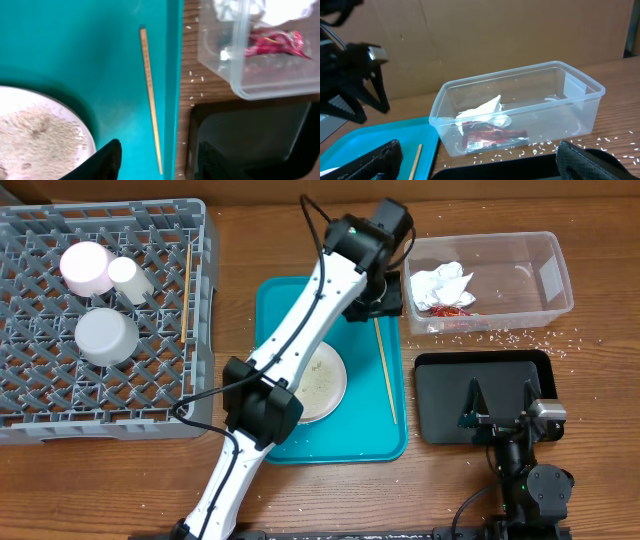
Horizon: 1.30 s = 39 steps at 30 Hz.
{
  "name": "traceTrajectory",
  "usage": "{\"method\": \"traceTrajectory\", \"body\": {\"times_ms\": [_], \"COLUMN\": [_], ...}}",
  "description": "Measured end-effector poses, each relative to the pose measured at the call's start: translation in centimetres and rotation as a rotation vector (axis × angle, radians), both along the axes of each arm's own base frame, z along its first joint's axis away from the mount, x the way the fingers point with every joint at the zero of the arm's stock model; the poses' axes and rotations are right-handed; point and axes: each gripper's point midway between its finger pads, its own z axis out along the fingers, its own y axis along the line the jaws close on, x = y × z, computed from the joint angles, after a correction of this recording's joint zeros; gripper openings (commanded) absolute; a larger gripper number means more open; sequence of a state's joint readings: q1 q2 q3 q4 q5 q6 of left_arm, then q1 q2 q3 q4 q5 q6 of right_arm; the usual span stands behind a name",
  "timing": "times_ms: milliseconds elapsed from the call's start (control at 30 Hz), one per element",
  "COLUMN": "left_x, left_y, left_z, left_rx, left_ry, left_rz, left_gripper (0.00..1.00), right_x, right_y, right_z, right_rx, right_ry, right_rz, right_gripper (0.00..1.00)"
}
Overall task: Sort waste into correct bins and load items into the dishwasher
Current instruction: 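Return left gripper to the tray and grasp the second chopstick, then carry the second chopstick with left gripper into the rack, release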
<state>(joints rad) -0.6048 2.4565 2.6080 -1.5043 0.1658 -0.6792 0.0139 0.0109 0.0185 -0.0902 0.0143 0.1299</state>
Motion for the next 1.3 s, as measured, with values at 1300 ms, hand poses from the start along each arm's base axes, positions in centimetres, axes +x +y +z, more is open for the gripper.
{"method": "traceTrajectory", "body": {"times_ms": [1300], "left_x": [0.2], "left_y": [-1.3], "left_z": [-12.6], "left_rx": [0.104], "left_ry": [0.016], "left_rz": [0.124], "left_gripper": [0.39], "right_x": [0.0], "right_y": [0.0], "right_z": [0.0], "right_rx": [0.000], "right_ry": [0.000], "right_rz": [0.000], "right_gripper": [1.00]}}
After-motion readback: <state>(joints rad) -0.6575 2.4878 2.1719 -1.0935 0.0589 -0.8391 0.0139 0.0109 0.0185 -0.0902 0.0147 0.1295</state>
